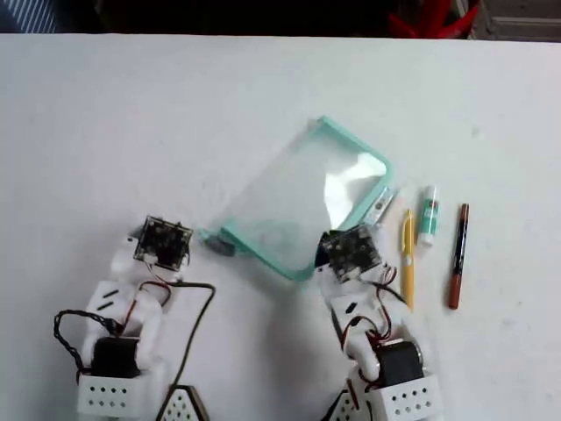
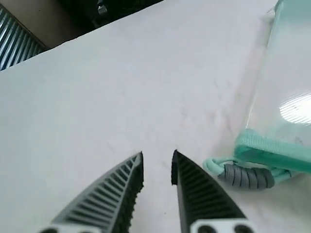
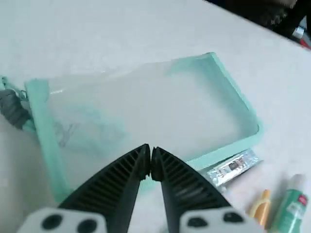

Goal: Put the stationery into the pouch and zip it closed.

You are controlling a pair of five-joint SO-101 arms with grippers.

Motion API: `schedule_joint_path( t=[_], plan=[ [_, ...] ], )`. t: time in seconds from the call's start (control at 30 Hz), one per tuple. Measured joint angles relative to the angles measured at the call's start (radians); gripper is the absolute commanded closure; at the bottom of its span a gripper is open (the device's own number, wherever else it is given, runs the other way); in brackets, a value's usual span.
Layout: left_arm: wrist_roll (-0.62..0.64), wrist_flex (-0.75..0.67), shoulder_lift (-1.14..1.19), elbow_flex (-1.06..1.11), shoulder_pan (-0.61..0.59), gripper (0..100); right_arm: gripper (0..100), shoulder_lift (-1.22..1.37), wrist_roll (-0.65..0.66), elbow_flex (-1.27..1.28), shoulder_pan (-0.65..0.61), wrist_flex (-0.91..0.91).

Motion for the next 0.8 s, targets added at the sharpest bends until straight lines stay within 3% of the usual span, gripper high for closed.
schedule_joint_path(
  t=[0.13, 0.23, 0.8],
  plan=[
    [0.0, 0.0, 0.0, 0.0, 0.0, 88, 97.4, 0.0, 0.235, 0.0, 0.0, 0.074],
    [0.0, 0.0, 0.0, 0.0, 0.0, 88, 97.4, 0.0, 0.333, 0.0, -0.002, 0.161],
    [0.0, 0.0, 0.0, 0.0, 0.0, 88, 97.4, 0.0, 0.359, 0.0, -0.002, 0.175]
  ],
)
